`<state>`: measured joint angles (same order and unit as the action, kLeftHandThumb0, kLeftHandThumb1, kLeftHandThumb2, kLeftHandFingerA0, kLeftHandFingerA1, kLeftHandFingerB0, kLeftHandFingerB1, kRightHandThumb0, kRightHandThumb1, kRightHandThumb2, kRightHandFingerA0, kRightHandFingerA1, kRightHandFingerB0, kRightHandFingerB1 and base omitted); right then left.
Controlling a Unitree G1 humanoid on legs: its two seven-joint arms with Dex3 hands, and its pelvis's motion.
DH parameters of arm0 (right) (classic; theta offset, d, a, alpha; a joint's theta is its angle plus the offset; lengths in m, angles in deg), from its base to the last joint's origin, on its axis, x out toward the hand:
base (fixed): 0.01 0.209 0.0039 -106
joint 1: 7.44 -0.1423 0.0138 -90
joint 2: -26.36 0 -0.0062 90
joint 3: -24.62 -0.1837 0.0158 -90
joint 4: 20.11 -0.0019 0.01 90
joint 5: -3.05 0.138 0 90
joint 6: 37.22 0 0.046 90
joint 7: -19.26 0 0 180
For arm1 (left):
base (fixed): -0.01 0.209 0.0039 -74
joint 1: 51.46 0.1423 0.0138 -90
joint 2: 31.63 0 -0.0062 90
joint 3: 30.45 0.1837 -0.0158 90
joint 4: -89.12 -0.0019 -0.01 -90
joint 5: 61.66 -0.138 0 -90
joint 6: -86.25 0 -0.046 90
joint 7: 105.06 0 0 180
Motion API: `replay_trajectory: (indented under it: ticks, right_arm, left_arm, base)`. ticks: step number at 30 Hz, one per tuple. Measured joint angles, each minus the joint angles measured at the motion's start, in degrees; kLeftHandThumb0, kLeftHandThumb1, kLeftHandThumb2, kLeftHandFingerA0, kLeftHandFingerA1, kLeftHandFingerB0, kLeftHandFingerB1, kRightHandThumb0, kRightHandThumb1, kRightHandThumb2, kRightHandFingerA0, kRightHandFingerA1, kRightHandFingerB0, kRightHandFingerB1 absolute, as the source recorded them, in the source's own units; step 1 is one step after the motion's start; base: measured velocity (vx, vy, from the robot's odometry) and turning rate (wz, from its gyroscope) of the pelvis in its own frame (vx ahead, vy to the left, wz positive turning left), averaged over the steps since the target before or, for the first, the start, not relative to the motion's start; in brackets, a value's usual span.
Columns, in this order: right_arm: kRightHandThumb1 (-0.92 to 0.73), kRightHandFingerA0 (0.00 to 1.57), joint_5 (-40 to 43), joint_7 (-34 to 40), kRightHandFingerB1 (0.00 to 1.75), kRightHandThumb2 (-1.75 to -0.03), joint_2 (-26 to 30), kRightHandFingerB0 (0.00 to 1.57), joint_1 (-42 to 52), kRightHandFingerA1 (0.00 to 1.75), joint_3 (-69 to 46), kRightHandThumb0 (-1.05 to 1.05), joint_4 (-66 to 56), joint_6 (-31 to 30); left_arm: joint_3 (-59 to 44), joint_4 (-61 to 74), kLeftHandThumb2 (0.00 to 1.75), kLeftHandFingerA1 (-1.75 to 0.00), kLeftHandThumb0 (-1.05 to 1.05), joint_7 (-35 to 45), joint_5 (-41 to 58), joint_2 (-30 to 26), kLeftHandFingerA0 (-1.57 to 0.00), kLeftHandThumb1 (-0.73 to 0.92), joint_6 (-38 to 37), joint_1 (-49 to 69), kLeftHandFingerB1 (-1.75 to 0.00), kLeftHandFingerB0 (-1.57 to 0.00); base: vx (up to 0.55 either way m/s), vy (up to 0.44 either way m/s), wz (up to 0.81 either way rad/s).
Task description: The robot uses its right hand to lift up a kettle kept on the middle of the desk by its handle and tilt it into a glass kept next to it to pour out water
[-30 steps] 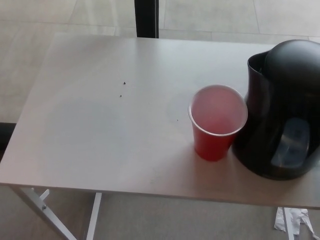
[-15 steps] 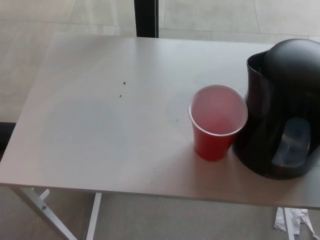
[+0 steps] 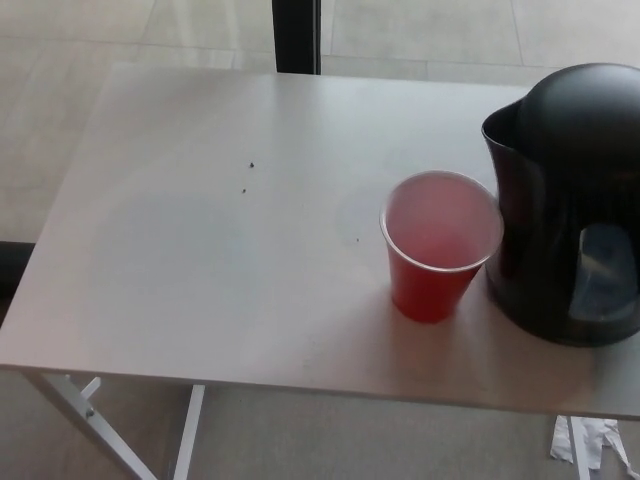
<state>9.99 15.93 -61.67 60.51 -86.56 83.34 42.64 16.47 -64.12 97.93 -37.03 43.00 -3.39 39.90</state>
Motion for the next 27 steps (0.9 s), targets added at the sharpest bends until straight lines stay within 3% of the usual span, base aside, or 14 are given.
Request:
replay_trajectory:
  ticks: [4, 5, 6, 7, 8, 9, 10, 12, 14, 21, 22, 23, 24, 27]
  right_arm:
    - [-0.51, 0.99, -0.1, -0.3, 1.46, -1.21, 0.1, 0.85, -0.8, 1.7, 0.2, -0.03, 1.6, 1.8]
    - [-0.51, 1.3, -0.1, -0.6, 1.22, -1.18, 0.1, 0.97, -1.1, 1.44, 0.4, -0.1, 2.0, 2.3]
    - [-0.5, 1.28, -0.1, -0.8, 1.21, -1.18, 0.1, 0.98, -1.2, 1.4, 0.5, -0.1, 2.2, 2.6]
    - [-0.47, 0.98, -0.1, -1.0, 1.45, -1.23, 0.1, 0.86, -1.3, 1.68, 0.7, -0.05, 2.4, 3.3]
    - [-0.52, 1.26, -0.1, -1.0, 1.21, -1.16, 0.1, 0.98, -1.3, 1.39, 1.0, -0.11, 2.5, 3.8]
    - [-0.52, 1.26, -0.2, -1.1, 1.21, -1.16, 0.1, 0.98, -1.3, 1.39, 1.2, -0.11, 2.6, 4.3]
    - [-0.61, 0.99, -0.2, -1.1, 1.43, -1.03, 0.1, 0.84, -1.3, 1.66, 1.3, -0.1, 2.7, 4.7]
    - [-0.64, 0.95, -0.4, -1.0, 1.43, -0.96, 0.1, 0.83, -1.3, 1.65, 1.8, -0.12, 3.0, 5.8]
    - [-0.66, 0.96, -0.6, -1.1, 1.43, -0.95, 0.1, 0.83, -1.3, 1.63, 2.2, -0.13, 3.5, 6.9]
    - [-0.67, 1.04, -1.1, -1.3, 1.4, -0.97, 0.1, 0.86, -1.8, 1.57, 3.4, -0.16, 4.3, 10.0]
    - [-0.78, 1.03, -1.2, -1.4, 1.4, -0.78, 0.1, 0.84, -1.9, 1.58, 3.6, -0.27, 4.3, 10.3]
    - [-0.75, 1.0, -1.3, -1.4, 1.44, -0.8, 0.2, 0.81, -2.0, 1.63, 3.8, -0.27, 4.3, 10.6]
    - [-0.67, 0.97, -1.5, -1.5, 1.45, -0.93, 0.2, 0.8, -2.3, 1.66, 4.2, -0.22, 4.2, 11.1]
    - [-0.8, 0.95, -2.2, -1.7, 1.46, -0.72, 0.5, 0.78, -2.9, 1.69, 5.3, -0.32, 3.9, 12.2]
  left_arm:
    - [0.2, 0.3, 1.28, -0.99, -1.05, 0.0, 0.1, 0.0, -1.2, 0.52, 0.0, 0.3, -1.55, -0.71]
    - [0.2, 0.4, 1.28, -0.89, -1.05, 0.0, 0.2, 0.0, -1.28, 0.5, 0.0, 0.2, -1.47, -0.84]
    - [0.2, 0.3, 1.29, -0.96, -1.05, 0.0, 0.2, 0.0, -1.27, 0.53, 0.0, 0.2, -1.44, -0.84]
    - [0.1, 0.3, 1.09, -0.92, -1.05, 0.0, 0.3, 0.0, -1.33, 0.64, 0.0, 0.0, -1.37, -0.86]
    - [0.1, 0.3, 1.29, -0.92, -1.05, 0.0, 0.4, 0.0, -1.31, 0.53, 0.0, -0.1, -1.46, -0.8]
    - [0.1, 0.2, 1.29, -0.92, -1.05, 0.0, 0.4, 0.0, -1.31, 0.53, 0.0, -0.2, -1.46, -0.8]
    - [0.1, 0.2, 1.08, -0.94, -1.05, -0.1, 0.4, 0.0, -1.33, 0.65, 0.0, -0.3, -1.37, -0.89]
    - [0.1, 0.2, 1.02, -0.97, -1.05, -0.1, 0.4, 0.0, -1.28, 0.7, 0.0, -0.4, -1.33, -0.9]
    - [0.1, 0.2, 1.29, -0.91, -1.05, -0.1, 0.4, 0.0, -1.31, 0.52, 0.0, -0.6, -1.46, -0.89]
    - [0.1, 0.1, 1.29, -0.93, -1.05, -0.1, 0.4, 0.0, -1.31, 0.53, 0.0, -0.9, -1.45, -0.8]
    - [0.1, 0.2, 1.3, -0.9, -1.05, -0.1, 0.4, 0.0, -1.31, 0.53, 0.0, -0.9, -1.46, -0.85]
    - [0.1, 0.2, 1.0, -0.96, -1.05, -0.1, 0.4, 0.0, -1.3, 0.72, 0.0, -0.9, -1.36, -0.87]
    - [0.1, 0.2, 1.31, -0.91, -1.05, -0.1, 0.5, 0.0, -1.33, 0.54, 0.0, -0.9, -1.47, -0.84]
    - [0.1, 0.2, 1.3, -0.91, -1.05, -0.1, 0.5, 0.0, -1.3, 0.53, 0.0, -0.9, -1.44, -0.82]
  base:
    - [0.0, 0.0, 0.0]
    - [0.0, 0.0, 0.0]
    - [0.0, 0.0, 0.0]
    - [0.0, 0.0, 0.0]
    - [0.0, 0.0, 0.0]
    - [0.0, 0.0, 0.0]
    - [0.0, 0.0, 0.0]
    - [0.0, 0.0, 0.0]
    - [0.0, 0.0, 0.0]
    - [0.0, 0.0, 0.0]
    - [0.0, 0.0, 0.0]
    - [0.0, 0.0, 0.0]
    - [0.0, 0.0, 0.0]
    - [0.0, 0.0, 0.0]
